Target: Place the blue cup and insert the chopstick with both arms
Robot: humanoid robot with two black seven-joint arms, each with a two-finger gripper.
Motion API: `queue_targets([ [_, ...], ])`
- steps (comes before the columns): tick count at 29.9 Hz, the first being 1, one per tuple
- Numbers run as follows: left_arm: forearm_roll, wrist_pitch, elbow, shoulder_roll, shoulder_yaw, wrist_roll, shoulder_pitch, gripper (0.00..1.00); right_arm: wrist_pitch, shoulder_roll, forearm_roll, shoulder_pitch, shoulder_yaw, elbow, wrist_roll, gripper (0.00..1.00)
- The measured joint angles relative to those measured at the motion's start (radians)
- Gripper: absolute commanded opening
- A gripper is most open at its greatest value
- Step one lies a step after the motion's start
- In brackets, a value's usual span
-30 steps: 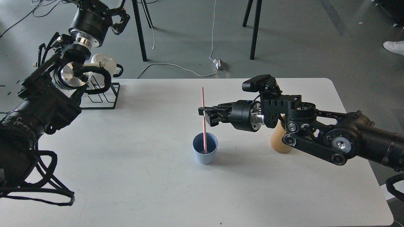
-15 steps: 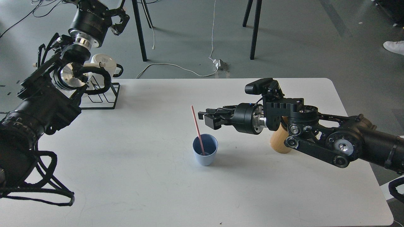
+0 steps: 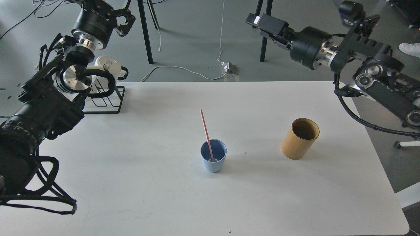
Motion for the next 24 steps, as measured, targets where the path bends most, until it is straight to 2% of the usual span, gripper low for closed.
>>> queue_targets([
  [4, 0.001, 0.000, 0.000, -0.002, 0.000, 0.000, -0.002, 0.99, 0.007, -0.065, 0.250, 0.000, 0.044, -0.033, 0.071, 1.00],
  [6, 0.001, 0.000, 0.001, -0.003, 0.000, -0.004, -0.002, 0.99, 0.007, -0.084, 0.356, -0.001, 0.051, -0.069, 0.089, 1.00],
  [13, -0.005, 0.000, 0.002, 0.002, -0.007, -0.012, 0.013, 0.99, 0.028, -0.092, 0.770, -0.004, 0.071, -0.291, 0.090, 1.00],
  [19, -0.007, 0.000, 0.000, 0.003, -0.008, -0.012, 0.025, 0.99, 0.169, -0.055, 1.102, -0.037, 0.075, -0.516, 0.088, 1.00],
  [24, -0.007, 0.000, 0.000, 0.000, -0.006, 0.000, 0.027, 0.99, 0.264, 0.023, 1.215, -0.049, 0.083, -0.710, 0.079, 1.00],
])
